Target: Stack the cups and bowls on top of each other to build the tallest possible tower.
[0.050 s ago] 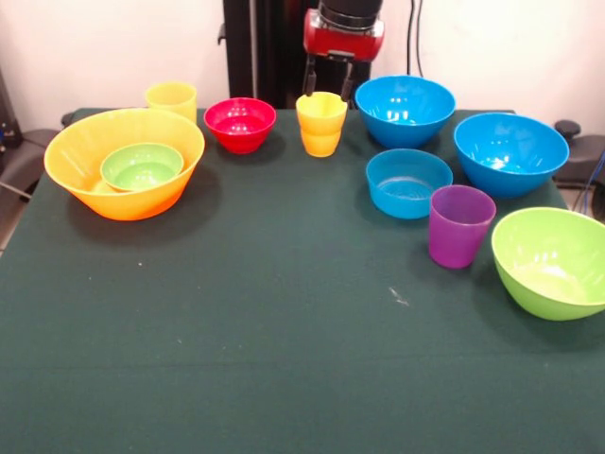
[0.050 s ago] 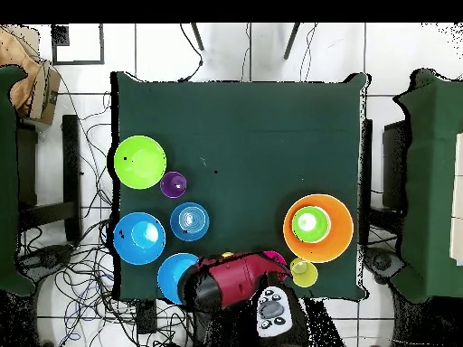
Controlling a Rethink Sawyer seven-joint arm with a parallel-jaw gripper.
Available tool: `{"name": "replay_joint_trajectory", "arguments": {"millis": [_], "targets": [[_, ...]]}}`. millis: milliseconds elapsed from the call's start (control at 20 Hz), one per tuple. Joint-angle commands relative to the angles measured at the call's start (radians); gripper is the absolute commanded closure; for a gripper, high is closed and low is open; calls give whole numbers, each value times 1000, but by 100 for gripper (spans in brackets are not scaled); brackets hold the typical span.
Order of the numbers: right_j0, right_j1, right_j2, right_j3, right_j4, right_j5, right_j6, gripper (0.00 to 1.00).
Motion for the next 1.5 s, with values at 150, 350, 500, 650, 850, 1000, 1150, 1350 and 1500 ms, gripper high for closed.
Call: {"name": "replay_joint_trajectory", "arguments": {"millis": [150, 350, 500, 650, 850, 1000, 1150, 1350, 1500], "targets": [[-29, -11, 174, -30, -63, 140, -159, 0], [-16, -16, 182, -30, -34, 151, -106, 0], [-3, -25, 194, -29, -6, 162, -72, 0], [1, -91, 222, -2, 49, 229, -71, 0], [-9, -113, 258, -4, 84, 262, -73, 0], [5, -91, 252, -27, 71, 256, -51, 0], [7, -85, 246, -34, 60, 255, -42, 0], [16, -76, 234, -41, 47, 252, -27, 0], [31, -48, 217, -50, 29, 219, -4, 0]]}}
